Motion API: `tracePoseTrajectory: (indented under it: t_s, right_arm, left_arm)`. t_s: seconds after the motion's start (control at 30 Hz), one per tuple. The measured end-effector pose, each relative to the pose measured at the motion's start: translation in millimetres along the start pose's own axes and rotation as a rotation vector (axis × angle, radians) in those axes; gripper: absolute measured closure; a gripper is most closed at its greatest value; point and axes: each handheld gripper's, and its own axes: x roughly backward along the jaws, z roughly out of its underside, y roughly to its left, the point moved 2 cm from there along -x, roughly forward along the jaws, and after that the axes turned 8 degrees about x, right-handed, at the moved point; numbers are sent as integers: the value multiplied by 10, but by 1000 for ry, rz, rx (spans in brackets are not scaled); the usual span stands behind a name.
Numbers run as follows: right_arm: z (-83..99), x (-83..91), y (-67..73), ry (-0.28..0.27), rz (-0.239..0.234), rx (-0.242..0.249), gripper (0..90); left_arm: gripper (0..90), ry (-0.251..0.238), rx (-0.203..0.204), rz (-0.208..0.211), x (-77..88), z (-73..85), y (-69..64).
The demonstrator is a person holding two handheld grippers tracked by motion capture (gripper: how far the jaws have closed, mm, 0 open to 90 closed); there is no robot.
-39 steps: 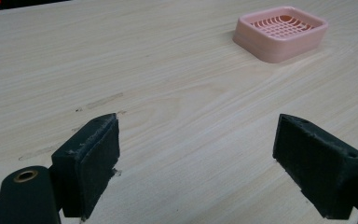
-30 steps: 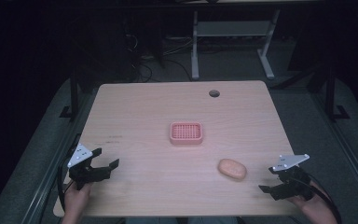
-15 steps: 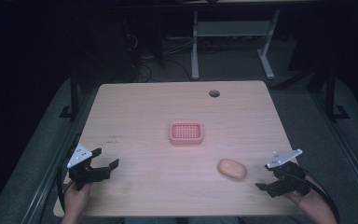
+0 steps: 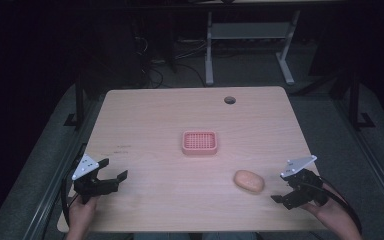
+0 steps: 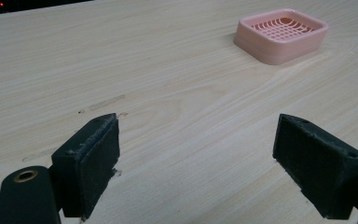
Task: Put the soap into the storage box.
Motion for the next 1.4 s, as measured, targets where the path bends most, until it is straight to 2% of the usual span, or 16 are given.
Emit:
tracePoseTrajectory:
  t_s: [0.57,0.87,1.4]
  right_arm:
    - [-293,-109,8,43,-16,90,204]
    - [-513,-228,34,81,-24,138,203]
    - [-677,-420,19,127,-48,157,203]
  left_arm:
    - [143,-4,0,4,-3,-6,-11]
    - [143,-7,2,4,13,-13,-10]
    - [143,-7,1,8,9,-15,-17]
